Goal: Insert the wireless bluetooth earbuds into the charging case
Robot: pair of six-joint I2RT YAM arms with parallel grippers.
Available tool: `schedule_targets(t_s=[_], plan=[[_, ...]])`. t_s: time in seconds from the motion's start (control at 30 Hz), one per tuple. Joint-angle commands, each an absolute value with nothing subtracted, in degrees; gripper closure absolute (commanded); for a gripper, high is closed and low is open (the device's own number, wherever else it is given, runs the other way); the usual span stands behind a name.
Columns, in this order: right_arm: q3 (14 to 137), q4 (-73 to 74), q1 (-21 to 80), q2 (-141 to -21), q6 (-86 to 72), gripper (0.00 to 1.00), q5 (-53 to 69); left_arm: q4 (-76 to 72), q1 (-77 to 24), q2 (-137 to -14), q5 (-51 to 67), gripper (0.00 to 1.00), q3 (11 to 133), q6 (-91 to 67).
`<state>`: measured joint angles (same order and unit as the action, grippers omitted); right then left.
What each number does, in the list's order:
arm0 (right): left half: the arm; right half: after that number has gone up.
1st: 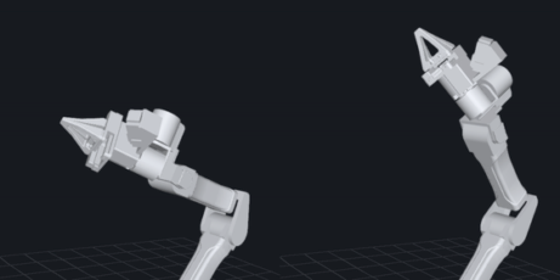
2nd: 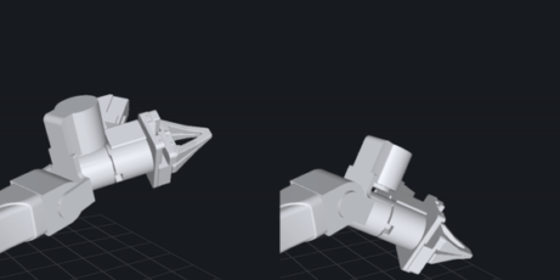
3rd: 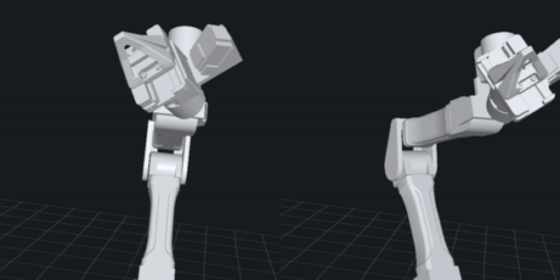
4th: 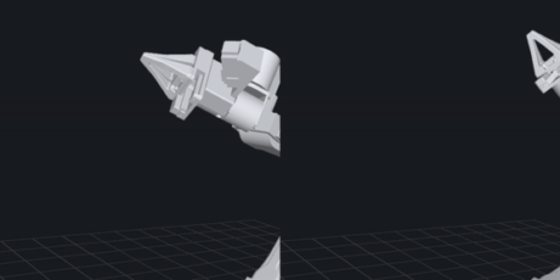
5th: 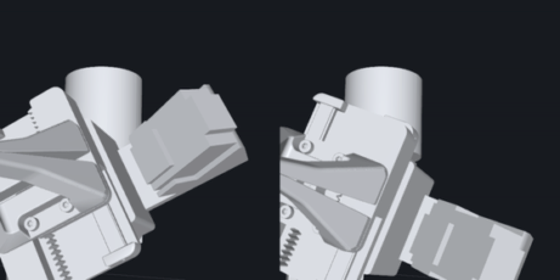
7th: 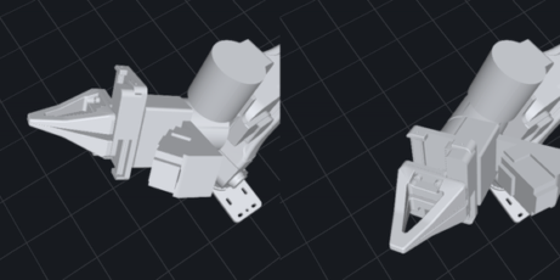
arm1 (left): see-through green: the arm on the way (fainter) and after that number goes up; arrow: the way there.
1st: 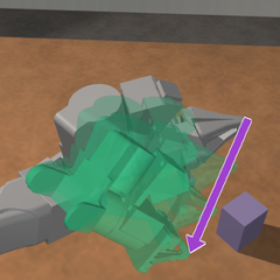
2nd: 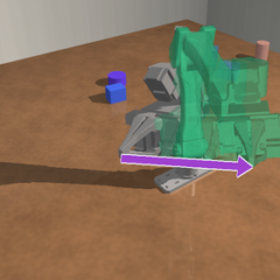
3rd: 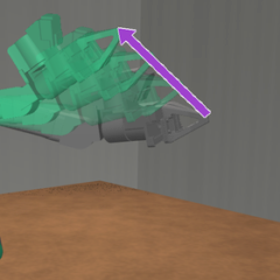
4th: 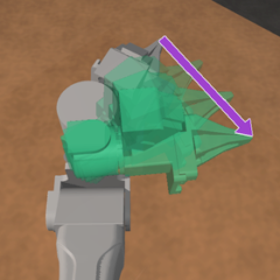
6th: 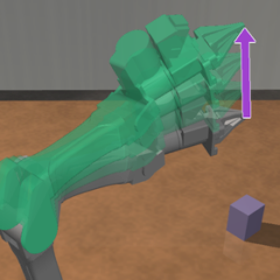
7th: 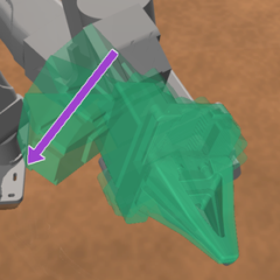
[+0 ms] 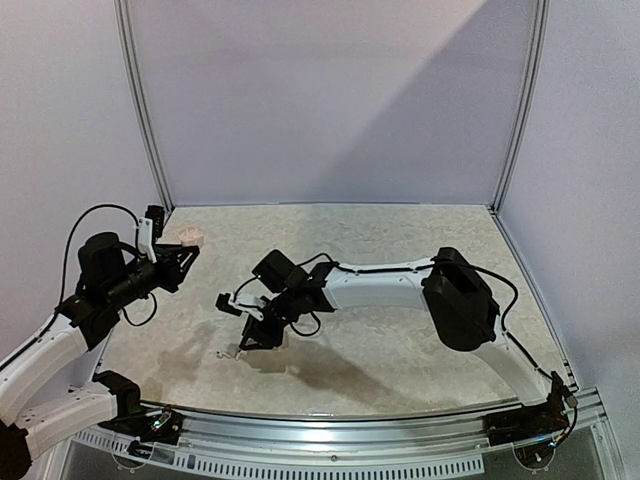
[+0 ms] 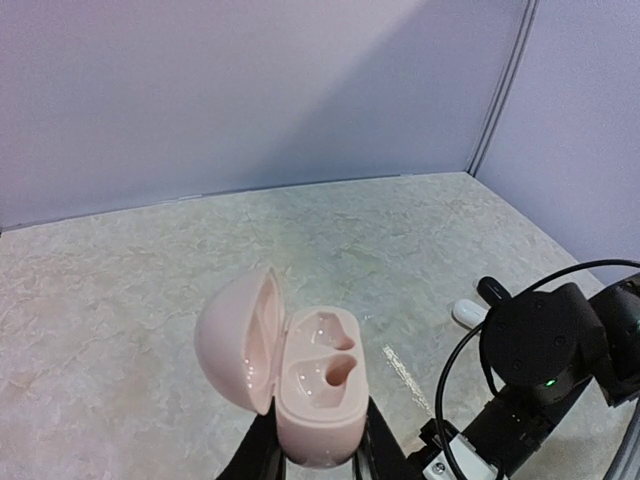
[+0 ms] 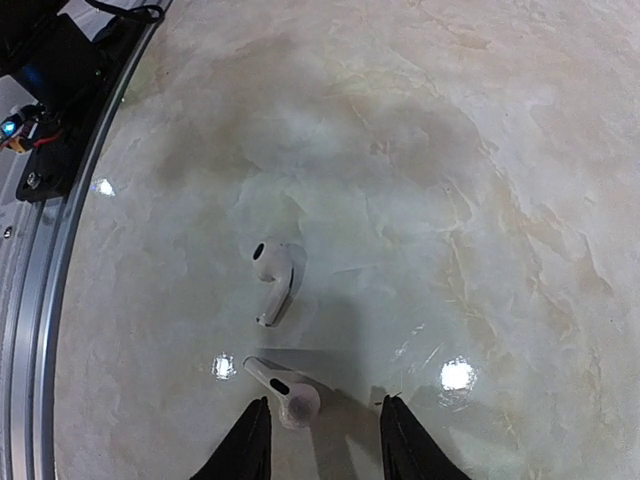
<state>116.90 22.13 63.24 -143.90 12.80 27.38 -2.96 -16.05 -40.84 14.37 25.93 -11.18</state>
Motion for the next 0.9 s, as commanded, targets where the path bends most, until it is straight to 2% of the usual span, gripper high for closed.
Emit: schedule_targets(t_s=[0.0, 0.3, 0.6, 0.87], plan=[[116.77, 22.18, 64.0, -146.69, 14.68, 0.63, 27.09, -4.34, -15.52, -40.52, 14.65, 1.0, 24.98, -10.37], [117.85, 23.34, 64.19, -148.18, 15.46, 0.7, 27.19, -4.39, -15.44, -40.62, 14.75, 1.0, 25.02, -10.32], [117.97, 26.41, 66.34, -148.36, 22.05, 0.7, 25.13, -4.48, -15.44, -40.65, 14.56, 1.0, 24.86, -9.93], [118.65, 27.17, 66.54, -148.93, 23.06, 0.75, 24.54, -4.31, -15.44, -40.6, 14.62, 1.0, 24.8, -9.67]])
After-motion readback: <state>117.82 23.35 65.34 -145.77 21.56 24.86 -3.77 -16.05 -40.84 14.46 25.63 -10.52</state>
